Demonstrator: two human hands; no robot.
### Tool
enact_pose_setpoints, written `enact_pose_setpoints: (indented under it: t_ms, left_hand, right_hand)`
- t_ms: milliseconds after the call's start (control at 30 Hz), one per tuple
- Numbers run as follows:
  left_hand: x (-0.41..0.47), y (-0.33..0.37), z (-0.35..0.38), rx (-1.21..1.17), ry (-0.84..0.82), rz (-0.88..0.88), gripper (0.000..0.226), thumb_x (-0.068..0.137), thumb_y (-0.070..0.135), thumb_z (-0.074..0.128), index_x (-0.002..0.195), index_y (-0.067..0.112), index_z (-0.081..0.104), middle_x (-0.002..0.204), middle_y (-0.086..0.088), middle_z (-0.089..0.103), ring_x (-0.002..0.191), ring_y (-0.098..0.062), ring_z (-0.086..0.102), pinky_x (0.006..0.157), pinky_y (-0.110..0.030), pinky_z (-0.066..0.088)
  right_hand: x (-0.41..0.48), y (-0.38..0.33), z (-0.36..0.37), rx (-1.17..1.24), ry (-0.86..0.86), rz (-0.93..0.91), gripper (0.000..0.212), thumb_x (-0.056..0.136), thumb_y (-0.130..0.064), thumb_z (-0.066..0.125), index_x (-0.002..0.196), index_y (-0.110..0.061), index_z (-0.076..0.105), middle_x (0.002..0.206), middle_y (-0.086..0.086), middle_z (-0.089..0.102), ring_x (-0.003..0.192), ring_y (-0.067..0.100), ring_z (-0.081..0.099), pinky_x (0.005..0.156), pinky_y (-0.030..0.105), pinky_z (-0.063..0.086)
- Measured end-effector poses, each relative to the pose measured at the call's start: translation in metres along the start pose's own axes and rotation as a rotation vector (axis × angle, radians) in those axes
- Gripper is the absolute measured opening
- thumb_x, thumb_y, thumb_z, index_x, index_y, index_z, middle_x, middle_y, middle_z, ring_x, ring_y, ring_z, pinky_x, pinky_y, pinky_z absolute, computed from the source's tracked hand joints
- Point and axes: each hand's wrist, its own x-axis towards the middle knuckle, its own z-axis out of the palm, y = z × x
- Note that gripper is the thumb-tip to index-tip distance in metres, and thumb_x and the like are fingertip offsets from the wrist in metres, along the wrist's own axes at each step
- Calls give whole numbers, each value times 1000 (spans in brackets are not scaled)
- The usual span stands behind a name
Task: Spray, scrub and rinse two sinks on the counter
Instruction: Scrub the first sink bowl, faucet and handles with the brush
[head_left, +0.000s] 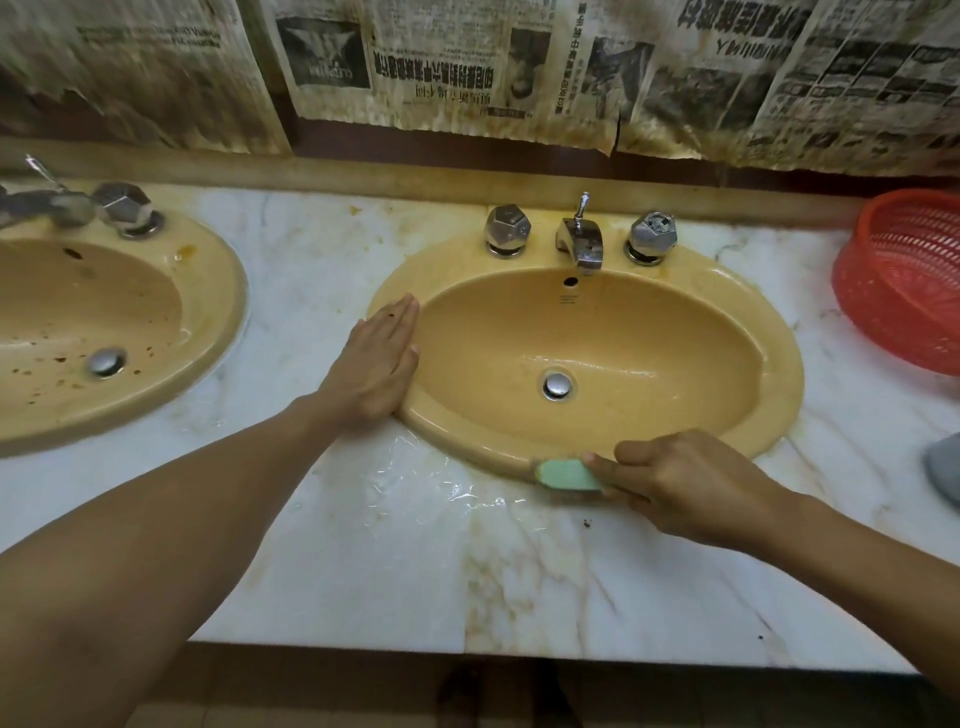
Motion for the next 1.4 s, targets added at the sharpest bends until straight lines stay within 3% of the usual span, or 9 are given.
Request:
enact_pose_setpoints:
  t_ms: [100, 400, 533, 633, 767, 833, 933, 1033, 1400]
  left_hand:
    - [0, 4, 1, -19, 5, -35, 62, 109, 40, 19, 165, 21, 2, 172, 8, -2, 157, -7, -4, 129, -41, -1]
    - [-5, 2, -1, 71, -32, -21, 75, 99, 47, 19, 165, 15, 0, 173, 1, -3, 158, -15, -3, 129, -42, 5]
    - [-7, 24, 8, 106, 32, -130, 67, 108, 28, 31, 164, 10, 1, 173, -5, -1, 159, -19, -2, 129, -45, 5]
    - [-5, 35, 14, 146, 44, -214, 72, 104, 27, 34, 164, 9, -2, 173, -6, -4, 159, -19, -4, 128, -46, 3]
    - [2, 36, 18, 191, 85, -239, 83, 97, 30, 47, 163, 8, 2, 172, -9, 3, 158, -24, 2, 127, -51, 8]
    - [9, 38, 18, 234, 104, -243, 87, 95, 33, 51, 163, 7, 4, 171, -10, 6, 158, -24, 6, 126, -54, 9]
    - [20, 41, 18, 285, 103, -252, 87, 98, 42, 50, 163, 7, 3, 172, -9, 5, 158, -23, 4, 126, -55, 2]
    - [29, 42, 18, 321, 111, -245, 88, 99, 44, 51, 163, 5, 6, 172, -11, 7, 158, -24, 6, 125, -56, 4]
    - [37, 38, 19, 369, 125, -194, 88, 98, 44, 55, 162, 4, 9, 171, -13, 10, 158, -25, 9, 124, -58, 8]
  right_hand:
    - [-4, -15, 12, -166, 53, -52, 46, 80, -7, 74, 126, -6, 70, 75, 1, 60, 45, 24, 51, 35, 29, 31]
    - [33, -83, 41, -358, 210, 100, 51, 76, -2, 45, 119, 0, 73, 86, 4, 67, 47, 23, 52, 42, 26, 18]
    - [-24, -50, 36, -239, 204, 127, 55, 70, 3, 74, 124, 0, 70, 86, 7, 68, 52, 27, 58, 37, 29, 33]
    - [-71, -29, 36, -92, 242, 381, 49, 80, -7, 79, 128, -9, 71, 82, 5, 68, 48, 28, 55, 37, 31, 38]
    - [-120, -6, 24, 146, 282, 1071, 33, 94, -20, 70, 126, -9, 72, 79, 6, 70, 62, 22, 53, 58, 29, 39]
    - [-117, 5, 20, 511, 381, 1449, 32, 91, -27, 73, 112, -3, 77, 87, 15, 75, 72, 24, 60, 67, 29, 42]
    - [-92, 32, 16, 1257, 704, 1844, 18, 80, -16, 80, 80, -5, 66, 75, 15, 62, 54, 22, 53, 45, 26, 41]
    - [-67, 30, 23, 1405, 897, 1958, 9, 78, -6, 72, 77, -9, 64, 81, 10, 65, 51, 21, 54, 45, 23, 42]
    - [-44, -12, 30, 1163, 934, 2040, 13, 85, -18, 71, 86, -6, 69, 91, 9, 69, 84, 28, 68, 74, 38, 60]
